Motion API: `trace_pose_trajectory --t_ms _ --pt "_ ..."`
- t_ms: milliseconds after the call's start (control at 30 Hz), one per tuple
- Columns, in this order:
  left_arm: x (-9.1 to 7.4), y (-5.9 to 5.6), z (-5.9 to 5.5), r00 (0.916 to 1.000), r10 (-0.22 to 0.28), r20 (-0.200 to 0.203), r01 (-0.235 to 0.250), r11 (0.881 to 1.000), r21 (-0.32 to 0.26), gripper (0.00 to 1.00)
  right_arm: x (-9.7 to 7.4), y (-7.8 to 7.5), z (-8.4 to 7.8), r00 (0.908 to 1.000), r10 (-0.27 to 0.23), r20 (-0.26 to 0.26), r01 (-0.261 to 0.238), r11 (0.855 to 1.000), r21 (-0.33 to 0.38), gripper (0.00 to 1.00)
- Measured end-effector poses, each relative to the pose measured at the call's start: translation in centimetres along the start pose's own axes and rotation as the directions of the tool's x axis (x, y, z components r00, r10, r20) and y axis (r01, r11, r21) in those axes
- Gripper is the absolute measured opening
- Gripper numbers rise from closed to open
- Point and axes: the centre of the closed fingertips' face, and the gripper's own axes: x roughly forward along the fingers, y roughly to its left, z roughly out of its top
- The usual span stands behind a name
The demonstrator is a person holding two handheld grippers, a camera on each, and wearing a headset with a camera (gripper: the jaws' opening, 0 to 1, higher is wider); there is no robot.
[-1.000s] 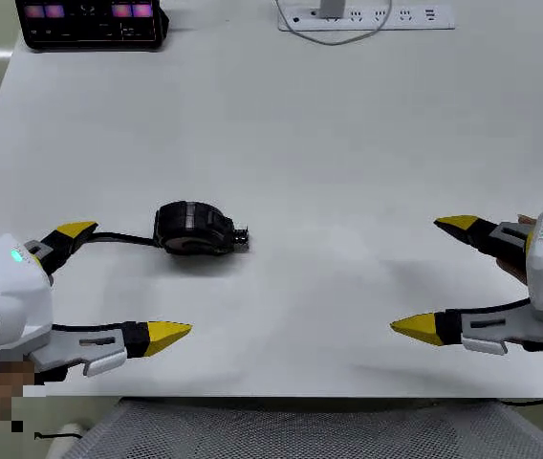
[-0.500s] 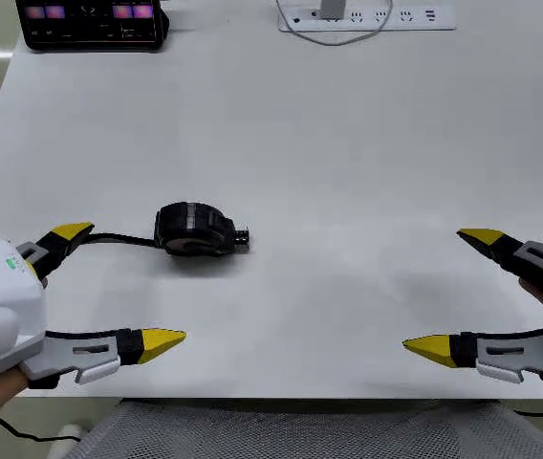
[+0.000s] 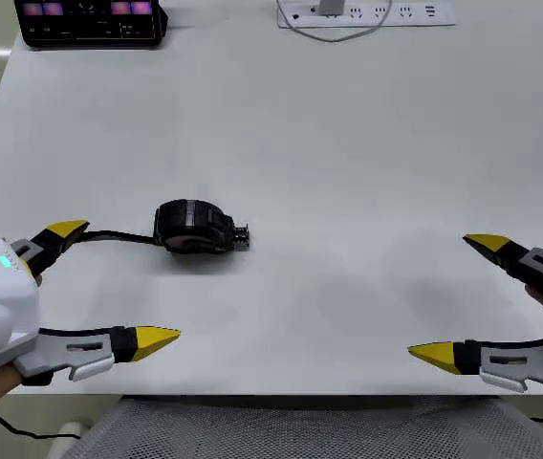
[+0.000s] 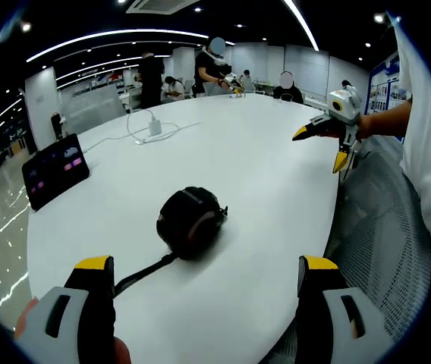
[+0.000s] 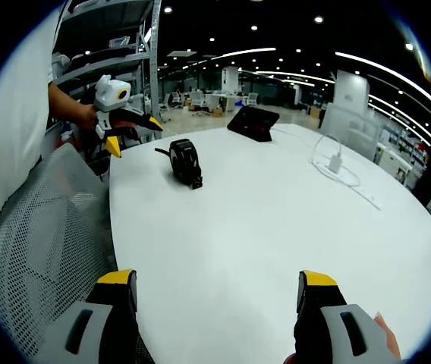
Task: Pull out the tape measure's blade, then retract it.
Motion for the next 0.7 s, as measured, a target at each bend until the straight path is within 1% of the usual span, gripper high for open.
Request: trace_pose_trajectory --t_ms 167,300,500,700 --pt "0.08 -0.08 0.09 1.0000 -0.003 -0.002 0.003 1.000 0.009 0.99 0.02 0.04 -0.42 1.0000 0.001 -0.010 -0.001 1.000 -0.013 0.86" --pt "0.05 -0.12 0.19 1.0000 -0.002 -0.002 0.002 1.000 0.015 0.99 -0.05 0.02 -0.33 0.9999 0.006 -0.012 -0.007 1.000 -0.015 0.86" --pt "-0.02 -0.31 0.02 0.9999 -0.006 -0.012 0.006 0.999 0.037 0.99 -0.06 0.07 -0.35 0.9998 0.013 -0.012 -0.013 1.000 -0.010 0.86" --pt "-0.08 -0.15 0.00 0.9999 -0.004 -0.010 0.004 0.999 0.033 0.99 -0.02 0.28 -0.23 0.9997 0.022 -0.008 -0.022 1.000 0.001 0.86"
